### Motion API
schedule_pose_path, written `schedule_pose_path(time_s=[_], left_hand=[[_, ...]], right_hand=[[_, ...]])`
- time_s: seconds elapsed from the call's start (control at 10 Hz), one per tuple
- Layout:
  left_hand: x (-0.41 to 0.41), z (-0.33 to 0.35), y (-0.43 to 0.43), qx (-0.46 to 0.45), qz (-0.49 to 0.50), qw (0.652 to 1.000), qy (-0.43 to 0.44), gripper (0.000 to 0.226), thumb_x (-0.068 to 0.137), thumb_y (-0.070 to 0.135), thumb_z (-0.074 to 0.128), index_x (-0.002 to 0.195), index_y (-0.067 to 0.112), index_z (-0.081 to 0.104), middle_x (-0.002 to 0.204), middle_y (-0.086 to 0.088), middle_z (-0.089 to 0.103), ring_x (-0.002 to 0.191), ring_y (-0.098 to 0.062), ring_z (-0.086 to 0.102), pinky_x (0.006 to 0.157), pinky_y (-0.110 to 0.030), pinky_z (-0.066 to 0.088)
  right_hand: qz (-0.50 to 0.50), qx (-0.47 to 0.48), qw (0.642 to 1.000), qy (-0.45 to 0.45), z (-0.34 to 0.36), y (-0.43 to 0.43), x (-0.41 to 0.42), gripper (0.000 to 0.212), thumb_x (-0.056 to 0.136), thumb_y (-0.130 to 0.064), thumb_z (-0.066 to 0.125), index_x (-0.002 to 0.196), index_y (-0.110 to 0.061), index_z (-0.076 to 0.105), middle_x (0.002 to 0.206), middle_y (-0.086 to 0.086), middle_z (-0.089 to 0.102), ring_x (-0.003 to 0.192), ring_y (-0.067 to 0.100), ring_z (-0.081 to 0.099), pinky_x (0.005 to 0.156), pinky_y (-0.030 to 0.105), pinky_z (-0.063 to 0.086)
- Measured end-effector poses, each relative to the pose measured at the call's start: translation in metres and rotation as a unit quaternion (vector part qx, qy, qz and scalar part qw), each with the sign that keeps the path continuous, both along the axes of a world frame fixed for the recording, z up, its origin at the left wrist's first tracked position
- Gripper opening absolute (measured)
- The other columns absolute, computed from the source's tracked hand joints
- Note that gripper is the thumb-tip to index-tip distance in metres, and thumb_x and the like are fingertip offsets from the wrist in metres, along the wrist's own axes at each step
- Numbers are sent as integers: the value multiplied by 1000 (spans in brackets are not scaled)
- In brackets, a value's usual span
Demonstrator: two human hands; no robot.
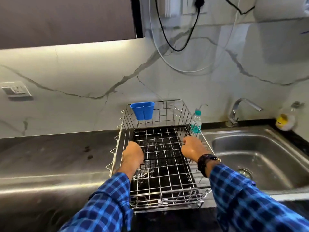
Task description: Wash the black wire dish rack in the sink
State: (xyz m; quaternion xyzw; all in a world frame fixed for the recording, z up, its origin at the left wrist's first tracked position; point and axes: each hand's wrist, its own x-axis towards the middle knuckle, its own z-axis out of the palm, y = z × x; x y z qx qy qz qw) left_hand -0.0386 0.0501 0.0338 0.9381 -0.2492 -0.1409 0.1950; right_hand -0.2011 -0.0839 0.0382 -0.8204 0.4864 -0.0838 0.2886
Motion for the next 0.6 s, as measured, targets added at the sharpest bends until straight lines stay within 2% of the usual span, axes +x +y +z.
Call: schedule_pose_path(time_s=[0.1, 0.2, 0.3, 0.4, 0.5, 0.6], left_hand=[[6, -5, 1, 28, 3, 1000, 14, 38, 97, -7, 40, 134, -5, 46, 130, -20, 61, 118, -35, 60, 83, -34, 46], [11, -11, 3, 42, 27, 998, 49, 43, 97, -6, 45, 140, -6, 44, 136, -20, 58, 124, -35, 58, 95, -35, 49], [9, -15, 4, 34, 49, 996, 73, 45, 98, -7, 42, 143, -6, 40, 139, -22, 56, 127, -34, 56, 100, -35, 48], [8, -19, 6, 25, 50, 996, 73, 47, 99, -8, 36, 146, -6, 36, 141, -23, 54, 129, -35, 54, 104, -37, 46], [9, -23, 7, 27, 36, 997, 60, 53, 97, -9, 29, 150, -4, 30, 143, -25, 52, 130, -38, 53, 107, -43, 44], [9, -21, 10, 3, 31, 999, 14, 57, 94, -10, 28, 151, -2, 27, 140, -24, 55, 126, -38, 56, 106, -46, 47]], right_hand=[[48, 17, 996, 75, -8, 2, -8, 23, 94, -4, 50, 109, -10, 67, 109, 7, 66, 98, 21, 65, 90, 33, 55], [134, 22, 978, 158, -13, 14, -17, 33, 96, -13, 56, 128, -17, 65, 130, 2, 64, 119, 20, 60, 103, 32, 48], [170, 16, 963, 207, -15, 22, -21, 40, 97, -12, 56, 136, -21, 59, 139, 0, 59, 128, 20, 54, 109, 34, 44], [189, 2, 955, 230, -14, 26, -24, 45, 98, -7, 51, 140, -23, 56, 144, 1, 56, 132, 22, 52, 109, 36, 44], [225, -2, 942, 249, -9, 28, -27, 50, 99, -17, 51, 148, -26, 45, 151, 2, 48, 137, 24, 47, 112, 41, 42], [242, 24, 955, 168, 0, 25, -33, 53, 102, -28, 48, 153, -27, 36, 158, 1, 39, 143, 23, 39, 116, 43, 35]])
